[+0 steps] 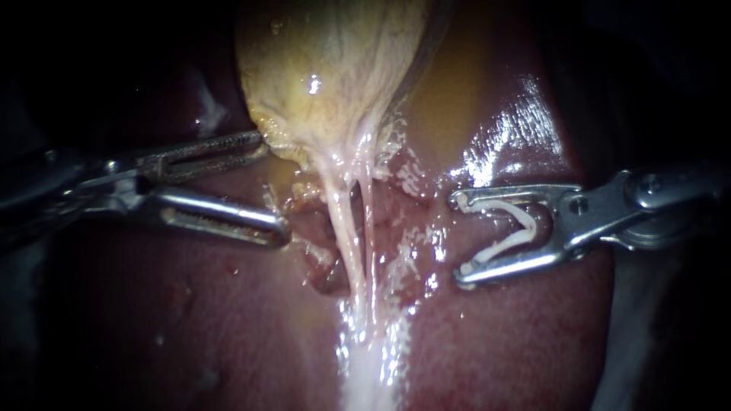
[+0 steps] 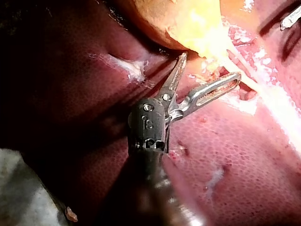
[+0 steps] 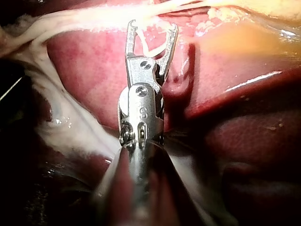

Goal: Grabbing gallbladder

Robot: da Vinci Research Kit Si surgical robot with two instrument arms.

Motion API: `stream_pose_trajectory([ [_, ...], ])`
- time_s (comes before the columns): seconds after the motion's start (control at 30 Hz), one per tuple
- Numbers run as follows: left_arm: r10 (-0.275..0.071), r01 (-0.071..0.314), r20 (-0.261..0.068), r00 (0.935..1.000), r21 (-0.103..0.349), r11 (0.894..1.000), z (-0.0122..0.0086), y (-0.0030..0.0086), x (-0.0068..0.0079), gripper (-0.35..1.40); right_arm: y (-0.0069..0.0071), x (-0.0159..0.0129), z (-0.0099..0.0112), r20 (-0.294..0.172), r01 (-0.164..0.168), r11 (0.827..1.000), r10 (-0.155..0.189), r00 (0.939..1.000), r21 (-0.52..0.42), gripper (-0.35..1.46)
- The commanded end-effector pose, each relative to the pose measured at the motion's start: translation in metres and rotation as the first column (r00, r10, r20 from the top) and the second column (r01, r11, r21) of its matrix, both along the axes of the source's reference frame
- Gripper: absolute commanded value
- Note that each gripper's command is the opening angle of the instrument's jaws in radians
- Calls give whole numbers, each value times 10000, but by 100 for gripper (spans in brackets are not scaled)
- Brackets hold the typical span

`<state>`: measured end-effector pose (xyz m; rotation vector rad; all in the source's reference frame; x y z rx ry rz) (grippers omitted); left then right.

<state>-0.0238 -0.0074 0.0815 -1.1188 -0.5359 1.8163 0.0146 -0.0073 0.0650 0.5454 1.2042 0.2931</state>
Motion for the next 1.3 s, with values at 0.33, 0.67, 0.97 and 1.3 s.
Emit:
stream_pose_trajectory([
  [0.33,-154,153,35,9999,316,9994,7,15,-16,61,0,0,-1,0,2,10000,-2,10000,1,49],
  [0.67,-306,300,82,9995,650,9974,15,26,-7,17,-1,0,-2,-2,4,10000,-4,10000,2,49],
  [0.97,-392,382,98,9992,920,9950,7,30,-1,-35,-1,0,-2,-1,3,10000,-3,10000,2,49],
  [1.3,-53,60,-59,10000,1138,9935,-5,28,3,-35,0,0,-1,2,-1,10000,1,10000,2,49],
])
